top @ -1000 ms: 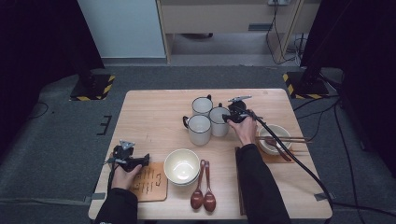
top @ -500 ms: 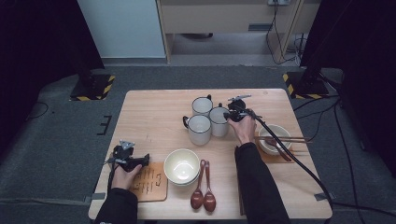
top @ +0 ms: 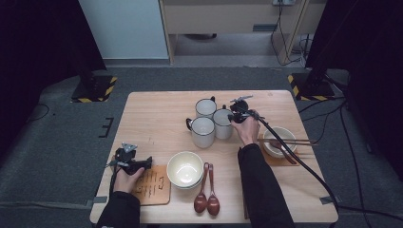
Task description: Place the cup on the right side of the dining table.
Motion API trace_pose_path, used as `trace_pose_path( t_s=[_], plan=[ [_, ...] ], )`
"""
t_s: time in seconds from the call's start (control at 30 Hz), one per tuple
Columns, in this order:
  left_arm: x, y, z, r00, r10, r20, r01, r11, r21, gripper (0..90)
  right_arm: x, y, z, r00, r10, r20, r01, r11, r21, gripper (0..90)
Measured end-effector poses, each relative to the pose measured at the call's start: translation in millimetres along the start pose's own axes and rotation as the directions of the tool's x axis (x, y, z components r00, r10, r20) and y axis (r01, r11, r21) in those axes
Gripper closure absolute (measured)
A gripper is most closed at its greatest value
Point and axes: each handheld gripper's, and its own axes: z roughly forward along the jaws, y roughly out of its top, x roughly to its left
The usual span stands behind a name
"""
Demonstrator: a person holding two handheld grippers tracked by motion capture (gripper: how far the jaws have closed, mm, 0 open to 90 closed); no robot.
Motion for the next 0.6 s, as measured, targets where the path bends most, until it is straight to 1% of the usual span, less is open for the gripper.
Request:
trace_pose_path(
  t_s=[0.2, 0.43, 0.6],
  plan=[
    [0.0, 0.0, 0.0, 1.0, 0.0, 0.0, 0.0, 1.0, 0.0, 0.2, 0.1, 0.3, -0.4, 1.0, -0.001, 0.0, 0.001, 1.0, 0.003, 80.0],
    [0.0, 0.0, 0.0, 1.0, 0.0, 0.0, 0.0, 1.0, 0.0, 0.2, -0.6, 0.6, -2.3, 1.0, -0.001, 0.001, 0.001, 1.0, 0.02, 80.2],
    [0.0, 0.0, 0.0, 1.0, 0.0, 0.0, 0.0, 1.0, 0.0, 0.2, -1.8, 1.1, -4.1, 0.9999, 0.01, -0.005, -0.01, 0.999, 0.032, 80.5]
  ],
)
